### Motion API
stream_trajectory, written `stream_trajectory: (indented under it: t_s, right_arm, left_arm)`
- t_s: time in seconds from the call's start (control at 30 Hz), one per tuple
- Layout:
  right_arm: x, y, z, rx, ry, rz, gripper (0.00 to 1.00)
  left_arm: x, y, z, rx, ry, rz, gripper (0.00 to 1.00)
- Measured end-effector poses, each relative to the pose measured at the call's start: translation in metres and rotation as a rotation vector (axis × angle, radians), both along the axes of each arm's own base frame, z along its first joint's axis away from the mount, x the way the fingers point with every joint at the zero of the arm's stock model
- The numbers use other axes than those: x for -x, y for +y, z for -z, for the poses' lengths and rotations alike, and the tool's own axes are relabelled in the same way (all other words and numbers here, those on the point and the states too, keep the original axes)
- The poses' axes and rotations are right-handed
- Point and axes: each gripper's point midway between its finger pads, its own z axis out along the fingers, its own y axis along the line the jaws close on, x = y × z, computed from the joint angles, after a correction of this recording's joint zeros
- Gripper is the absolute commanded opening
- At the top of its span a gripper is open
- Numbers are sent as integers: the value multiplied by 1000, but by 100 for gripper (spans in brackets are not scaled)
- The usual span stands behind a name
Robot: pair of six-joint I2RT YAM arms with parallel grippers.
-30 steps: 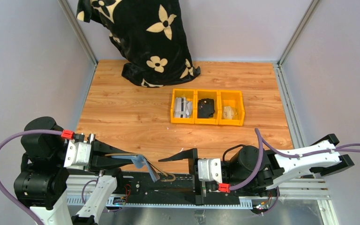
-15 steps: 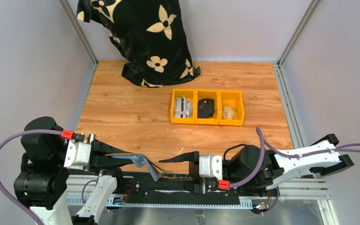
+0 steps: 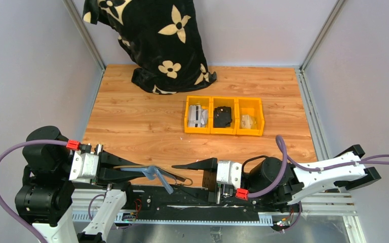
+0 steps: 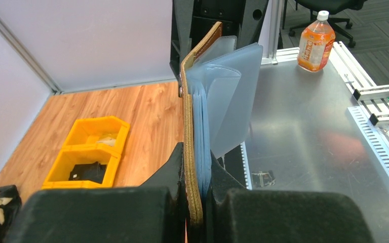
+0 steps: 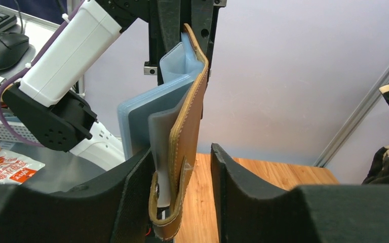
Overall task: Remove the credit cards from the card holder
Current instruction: Remove the credit card from the card holder.
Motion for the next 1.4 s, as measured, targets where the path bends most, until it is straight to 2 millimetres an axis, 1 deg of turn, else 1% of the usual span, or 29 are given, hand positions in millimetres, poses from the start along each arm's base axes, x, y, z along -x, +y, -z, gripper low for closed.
stream_trajectory:
  t_s: [0.03, 0.1, 0.23, 0.27, 0.43, 0.5, 0.63, 0.7, 0.73, 0.77, 0.83, 0.87, 0.9, 0.93, 0.97, 1.07, 1.13, 1.2, 1.27, 1.4]
  right_arm:
    - [-1, 1, 0, -3, 3, 4, 51]
    - [-1, 3, 0, -7, 10, 11, 53]
    - [0, 12, 2, -14, 28, 16, 53]
    - [-1, 14, 3, -14, 33, 21, 52]
    - [-12, 26, 10, -12, 59, 103, 33]
    - [-20, 30, 13, -12, 65, 158, 25]
    - [-32, 33, 13, -26, 67, 245, 10]
    - [-34, 33, 14, -28, 62, 273, 1]
    - [-35, 33, 14, -30, 60, 285, 0]
    - [-37, 33, 14, -31, 58, 302, 0]
    - [-43, 30, 12, -38, 58, 334, 0]
    - [-44, 29, 11, -40, 61, 344, 0]
    - [-48, 27, 10, -42, 64, 369, 0]
    - [-51, 24, 9, -43, 69, 395, 0]
    - [-55, 22, 8, -43, 71, 424, 0]
    - [-64, 19, -3, -51, 61, 522, 0]
    - [-67, 23, -13, -52, 40, 586, 0]
    - [-67, 30, -19, -42, 7, 638, 0]
    - [-65, 38, -20, -20, -34, 679, 0]
    - [-65, 51, -19, 29, -125, 776, 0]
  left_arm:
    - [0, 0, 0, 0, 0, 0, 0]
    - [0, 0, 0, 0, 0, 0, 0]
    - [0, 0, 0, 0, 0, 0, 0]
    - [0, 0, 0, 0, 0, 0, 0]
    - [0, 0, 0, 0, 1, -1, 0]
    - [-1, 0, 1, -1, 3, -3, 3]
    - [-4, 0, 3, -2, 8, -7, 16]
    - [-7, 0, 4, -4, -5, -13, 25]
    - [-8, 0, 4, -4, -8, -15, 31]
    - [-8, 0, 4, -4, -9, -14, 40]
    - [-8, 0, 6, -4, -9, -14, 53]
    - [-7, 0, 6, -4, -18, -14, 62]
    - [-6, 0, 9, -4, -16, -13, 74]
    - [-5, 0, 10, -3, -26, -12, 90]
    - [-4, 0, 13, -3, -35, -12, 99]
    - [-1, 0, 23, -6, -66, -18, 100]
    - [0, 1, 28, -11, -107, -33, 100]
    - [-1, 2, 29, -18, -156, -56, 100]
    - [-6, 2, 30, -28, -192, -96, 100]
    - [-18, 2, 31, -38, -199, -167, 100]
